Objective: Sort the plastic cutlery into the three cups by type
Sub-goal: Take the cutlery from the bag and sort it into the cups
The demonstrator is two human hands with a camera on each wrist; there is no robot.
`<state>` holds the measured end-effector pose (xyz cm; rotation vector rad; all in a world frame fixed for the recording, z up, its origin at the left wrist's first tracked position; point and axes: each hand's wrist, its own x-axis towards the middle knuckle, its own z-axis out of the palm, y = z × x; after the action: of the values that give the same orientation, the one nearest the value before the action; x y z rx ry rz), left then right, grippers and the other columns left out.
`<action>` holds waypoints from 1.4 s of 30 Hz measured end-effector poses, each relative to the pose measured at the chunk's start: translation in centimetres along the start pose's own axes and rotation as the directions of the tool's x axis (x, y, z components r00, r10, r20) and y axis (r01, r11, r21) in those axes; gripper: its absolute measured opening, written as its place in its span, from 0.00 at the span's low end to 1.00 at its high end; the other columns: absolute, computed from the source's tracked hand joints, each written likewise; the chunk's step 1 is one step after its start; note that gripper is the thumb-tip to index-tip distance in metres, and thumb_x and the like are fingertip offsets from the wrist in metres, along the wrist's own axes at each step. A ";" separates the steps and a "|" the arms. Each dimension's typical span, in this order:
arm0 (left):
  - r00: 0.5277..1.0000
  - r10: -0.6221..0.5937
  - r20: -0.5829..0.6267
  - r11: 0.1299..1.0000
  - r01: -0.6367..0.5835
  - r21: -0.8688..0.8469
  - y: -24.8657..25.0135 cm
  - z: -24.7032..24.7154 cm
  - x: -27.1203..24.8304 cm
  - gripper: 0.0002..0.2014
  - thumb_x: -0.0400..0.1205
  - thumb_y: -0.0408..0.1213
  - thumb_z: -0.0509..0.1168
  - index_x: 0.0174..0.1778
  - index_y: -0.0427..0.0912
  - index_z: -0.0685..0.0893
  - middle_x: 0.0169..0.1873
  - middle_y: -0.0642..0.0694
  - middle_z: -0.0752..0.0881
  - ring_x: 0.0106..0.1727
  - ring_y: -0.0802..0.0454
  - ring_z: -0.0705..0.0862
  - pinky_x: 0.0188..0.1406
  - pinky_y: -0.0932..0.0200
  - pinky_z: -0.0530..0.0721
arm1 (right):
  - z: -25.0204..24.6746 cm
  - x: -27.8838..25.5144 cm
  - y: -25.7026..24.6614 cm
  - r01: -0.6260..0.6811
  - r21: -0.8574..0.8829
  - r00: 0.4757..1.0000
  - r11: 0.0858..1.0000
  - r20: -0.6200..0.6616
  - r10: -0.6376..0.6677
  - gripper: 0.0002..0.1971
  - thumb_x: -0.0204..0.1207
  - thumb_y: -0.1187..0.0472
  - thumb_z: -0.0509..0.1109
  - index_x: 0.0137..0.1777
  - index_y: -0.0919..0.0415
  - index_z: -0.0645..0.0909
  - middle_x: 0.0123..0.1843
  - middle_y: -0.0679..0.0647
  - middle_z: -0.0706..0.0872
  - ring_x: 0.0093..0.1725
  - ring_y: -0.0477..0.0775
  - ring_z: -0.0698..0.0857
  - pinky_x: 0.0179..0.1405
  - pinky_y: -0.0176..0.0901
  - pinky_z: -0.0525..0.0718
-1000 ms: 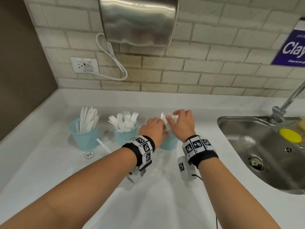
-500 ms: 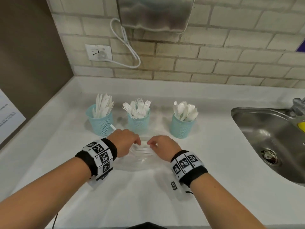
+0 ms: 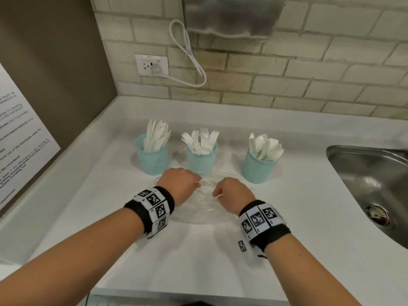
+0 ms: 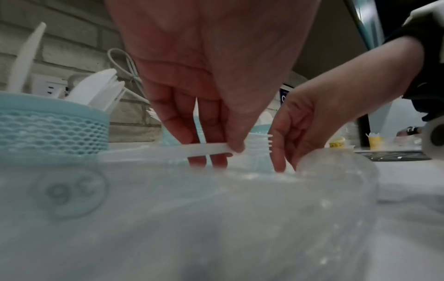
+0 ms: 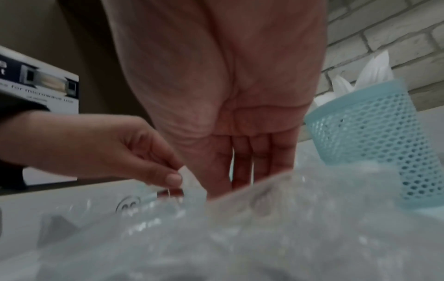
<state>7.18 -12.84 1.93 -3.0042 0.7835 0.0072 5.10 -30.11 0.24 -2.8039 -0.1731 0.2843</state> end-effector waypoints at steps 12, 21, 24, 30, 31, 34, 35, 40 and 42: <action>0.943 -0.009 0.332 1.000 0.003 0.019 -0.7 2.5 -0.6 0.21 0.76 0.44 0.67 0.65 0.48 0.75 0.62 0.49 0.77 0.63 0.48 0.77 0.53 0.54 0.75 | 0.2 -3.2 2.7 -0.253 0.116 0.962 0.961 -0.073 0.262 0.24 0.70 0.53 0.76 0.67 0.50 0.79 0.70 0.56 0.64 0.67 0.59 0.72 0.67 0.47 0.77; 0.921 -0.148 0.359 0.988 0.154 0.014 -0.7 3.5 0.3 0.20 0.80 0.36 0.61 0.68 0.35 0.70 0.65 0.38 0.75 0.67 0.41 0.74 0.61 0.48 0.77 | 1.0 -3.9 3.3 -0.135 0.260 0.988 0.956 -0.041 0.150 0.26 0.73 0.68 0.70 0.72 0.59 0.76 0.66 0.56 0.67 0.63 0.56 0.78 0.68 0.35 0.72; 0.934 -0.171 0.313 0.980 0.195 -0.046 -0.9 3.2 0.6 0.16 0.82 0.30 0.56 0.66 0.35 0.72 0.64 0.38 0.73 0.64 0.40 0.76 0.61 0.47 0.78 | 1.1 -4.1 3.2 -0.118 0.243 0.990 0.963 -0.050 0.134 0.18 0.74 0.63 0.70 0.65 0.56 0.83 0.59 0.52 0.66 0.62 0.56 0.77 0.70 0.43 0.74; 0.969 -0.015 0.246 0.948 0.092 -0.304 1.2 2.2 1.4 0.15 0.83 0.39 0.57 0.66 0.45 0.76 0.62 0.44 0.80 0.60 0.45 0.80 0.61 0.51 0.78 | 1.1 -4.0 2.9 -0.082 0.335 0.990 0.939 -0.079 0.115 0.24 0.72 0.69 0.71 0.69 0.59 0.78 0.57 0.49 0.64 0.48 0.50 0.75 0.62 0.36 0.76; 0.958 0.026 0.287 0.946 0.069 -0.316 1.8 2.1 1.3 0.19 0.82 0.45 0.59 0.68 0.47 0.76 0.64 0.46 0.79 0.63 0.46 0.79 0.64 0.51 0.77 | 1.1 -3.9 2.9 -0.074 0.349 0.990 0.934 -0.085 0.111 0.25 0.72 0.70 0.71 0.70 0.59 0.77 0.58 0.49 0.64 0.47 0.50 0.75 0.60 0.33 0.75; 0.921 0.090 0.379 0.975 -0.004 -0.221 3.2 2.1 1.0 0.32 0.73 0.57 0.66 0.73 0.50 0.72 0.66 0.49 0.73 0.70 0.48 0.72 0.66 0.50 0.76 | 0.9 -4.0 2.8 -0.045 0.364 0.990 0.930 -0.107 0.090 0.26 0.72 0.71 0.71 0.71 0.59 0.77 0.58 0.49 0.64 0.46 0.47 0.75 0.57 0.28 0.72; 0.915 0.091 0.392 0.983 -0.020 -0.180 3.5 2.3 0.9 0.36 0.70 0.58 0.69 0.74 0.50 0.71 0.66 0.50 0.72 0.70 0.49 0.71 0.64 0.49 0.76 | 0.9 -4.1 2.8 -0.038 0.366 0.990 0.930 -0.111 0.085 0.26 0.72 0.71 0.71 0.71 0.59 0.77 0.58 0.49 0.64 0.45 0.47 0.74 0.57 0.27 0.71; 0.927 0.068 0.370 0.996 -0.044 -0.074 4.5 3.2 1.3 0.39 0.68 0.51 0.75 0.71 0.43 0.67 0.65 0.45 0.71 0.65 0.45 0.73 0.59 0.47 0.80 | 0.9 -4.0 2.6 -0.005 0.373 0.988 0.928 -0.143 0.063 0.29 0.70 0.75 0.69 0.72 0.60 0.75 0.58 0.49 0.64 0.39 0.41 0.73 0.55 0.26 0.72; 0.921 0.036 0.388 0.996 -0.001 -0.091 4.6 3.4 1.6 0.36 0.70 0.48 0.75 0.70 0.41 0.67 0.64 0.42 0.74 0.64 0.43 0.76 0.59 0.46 0.80 | 0.8 -4.0 2.6 0.006 0.378 0.987 0.926 -0.151 0.056 0.29 0.70 0.76 0.68 0.72 0.60 0.75 0.58 0.49 0.64 0.36 0.37 0.72 0.53 0.25 0.71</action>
<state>6.33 -17.54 -1.62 -2.9224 0.7806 0.6370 1.26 -32.91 -0.67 -2.4310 -0.0385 0.0849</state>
